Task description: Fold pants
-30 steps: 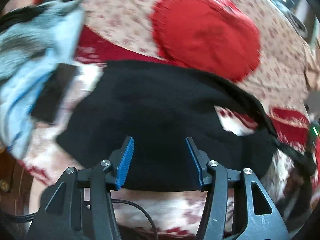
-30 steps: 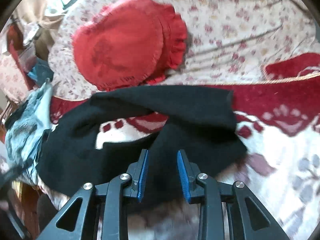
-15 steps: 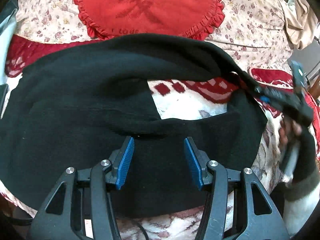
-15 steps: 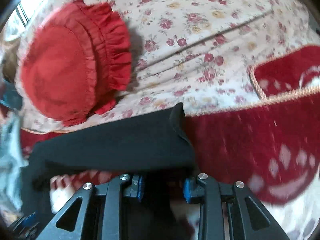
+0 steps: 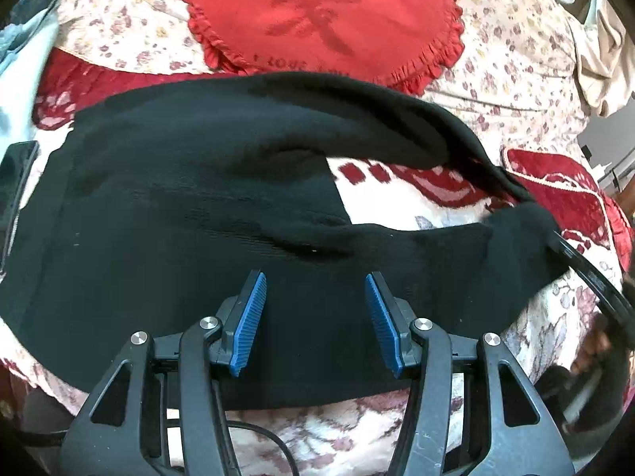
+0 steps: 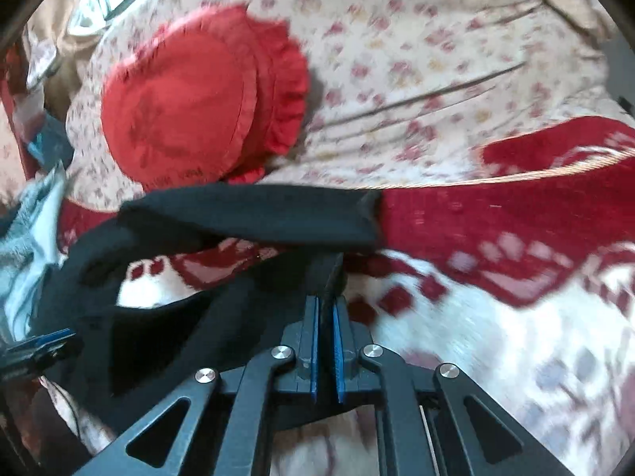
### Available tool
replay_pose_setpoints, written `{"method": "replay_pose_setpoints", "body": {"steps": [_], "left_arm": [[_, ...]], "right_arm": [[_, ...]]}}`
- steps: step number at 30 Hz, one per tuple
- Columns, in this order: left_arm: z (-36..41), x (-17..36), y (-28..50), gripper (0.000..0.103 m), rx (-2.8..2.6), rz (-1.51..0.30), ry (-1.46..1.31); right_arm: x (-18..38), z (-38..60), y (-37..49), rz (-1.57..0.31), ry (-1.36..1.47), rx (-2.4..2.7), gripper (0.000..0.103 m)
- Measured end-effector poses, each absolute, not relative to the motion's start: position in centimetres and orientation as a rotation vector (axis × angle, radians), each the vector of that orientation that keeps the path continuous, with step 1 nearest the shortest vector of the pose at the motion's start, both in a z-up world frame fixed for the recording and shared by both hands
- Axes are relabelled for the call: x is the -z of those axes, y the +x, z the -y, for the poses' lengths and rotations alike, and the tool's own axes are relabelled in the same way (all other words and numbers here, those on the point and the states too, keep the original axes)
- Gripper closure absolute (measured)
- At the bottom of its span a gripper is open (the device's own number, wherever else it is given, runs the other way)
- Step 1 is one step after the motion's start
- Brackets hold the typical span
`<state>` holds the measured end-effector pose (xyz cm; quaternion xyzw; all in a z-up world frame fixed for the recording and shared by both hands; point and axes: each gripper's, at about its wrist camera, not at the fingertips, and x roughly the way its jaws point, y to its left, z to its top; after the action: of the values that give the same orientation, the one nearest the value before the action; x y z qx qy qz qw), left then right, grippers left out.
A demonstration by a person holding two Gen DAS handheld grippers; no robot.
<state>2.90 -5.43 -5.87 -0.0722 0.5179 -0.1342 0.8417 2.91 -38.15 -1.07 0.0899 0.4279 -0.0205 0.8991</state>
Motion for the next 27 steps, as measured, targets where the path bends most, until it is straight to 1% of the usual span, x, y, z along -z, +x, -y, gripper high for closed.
{"method": "replay_pose_setpoints", "body": {"steps": [3, 7, 8, 10, 11, 13, 15, 17, 21, 27], "left_arm": [[4.8, 6.1, 2.4, 0.051, 0.269, -1.092, -0.152], [4.6, 7.5, 2.2, 0.051, 0.248, -1.119, -0.159], [4.6, 7.7, 2.1, 0.051, 0.243, -1.120, -0.156], [4.4, 7.5, 1.8, 0.051, 0.238, -1.112, -0.146], [4.3, 7.4, 1.8, 0.051, 0.235, -1.108, -0.144], [3.7, 6.8, 1.7, 0.051, 0.214, -1.082, -0.134], [3.2, 6.5, 1.8, 0.051, 0.190, -1.066, -0.126], [2.4, 6.4, 2.1, 0.051, 0.159, -1.054, -0.123], [1.1, 6.8, 2.5, 0.051, 0.113, -1.056, -0.117], [-0.4, 7.3, 2.9, 0.051, 0.074, -1.055, -0.131]], "right_arm": [[0.5, 40.7, -0.4, -0.916, 0.225, 0.139, 0.097], [4.6, 41.5, -0.8, -1.076, 0.226, 0.168, 0.097], [5.2, 41.3, -0.7, -1.077, 0.214, 0.177, 0.097], [4.6, 41.0, -0.6, -1.059, 0.172, 0.213, 0.097], [3.9, 40.8, -0.4, -1.046, 0.143, 0.238, 0.093], [2.4, 40.3, -0.4, -0.995, 0.105, 0.267, 0.090], [1.1, 39.8, -0.1, -0.954, 0.135, 0.222, 0.081], [0.3, 38.4, 0.5, -0.925, 0.190, 0.128, 0.077], [1.1, 33.6, 2.2, -0.950, 0.223, -0.076, 0.077], [3.1, 26.6, 4.2, -0.988, 0.175, -0.255, 0.077]]}}
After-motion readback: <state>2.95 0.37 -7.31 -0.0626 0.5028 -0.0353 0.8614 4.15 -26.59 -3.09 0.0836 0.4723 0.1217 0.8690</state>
